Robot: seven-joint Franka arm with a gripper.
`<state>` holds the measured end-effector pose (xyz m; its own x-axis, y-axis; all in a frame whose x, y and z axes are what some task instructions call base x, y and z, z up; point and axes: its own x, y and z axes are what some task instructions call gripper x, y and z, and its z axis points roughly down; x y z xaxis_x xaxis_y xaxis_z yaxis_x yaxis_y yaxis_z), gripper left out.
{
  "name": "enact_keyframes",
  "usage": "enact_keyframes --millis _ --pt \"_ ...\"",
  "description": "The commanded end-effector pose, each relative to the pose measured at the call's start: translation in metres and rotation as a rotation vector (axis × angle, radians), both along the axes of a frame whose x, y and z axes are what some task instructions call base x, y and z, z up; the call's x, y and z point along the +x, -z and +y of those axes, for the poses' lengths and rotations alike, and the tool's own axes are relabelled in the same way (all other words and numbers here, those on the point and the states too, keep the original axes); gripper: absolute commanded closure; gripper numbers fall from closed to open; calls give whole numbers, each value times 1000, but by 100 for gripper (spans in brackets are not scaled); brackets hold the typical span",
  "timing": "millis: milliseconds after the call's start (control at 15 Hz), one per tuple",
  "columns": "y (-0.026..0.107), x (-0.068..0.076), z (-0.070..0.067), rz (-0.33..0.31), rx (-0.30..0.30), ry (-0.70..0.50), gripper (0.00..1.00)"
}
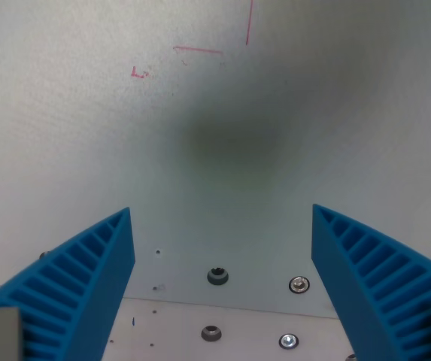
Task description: Move in gripper negative x
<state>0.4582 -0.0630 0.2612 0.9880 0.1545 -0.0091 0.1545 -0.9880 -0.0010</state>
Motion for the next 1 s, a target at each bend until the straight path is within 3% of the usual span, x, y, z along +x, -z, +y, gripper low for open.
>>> enact_keyframes --millis 67,1000 --pt "-2 -5 -1 -4 0 0 0" --pt "-2 -74 -12 -4 0 0 0"
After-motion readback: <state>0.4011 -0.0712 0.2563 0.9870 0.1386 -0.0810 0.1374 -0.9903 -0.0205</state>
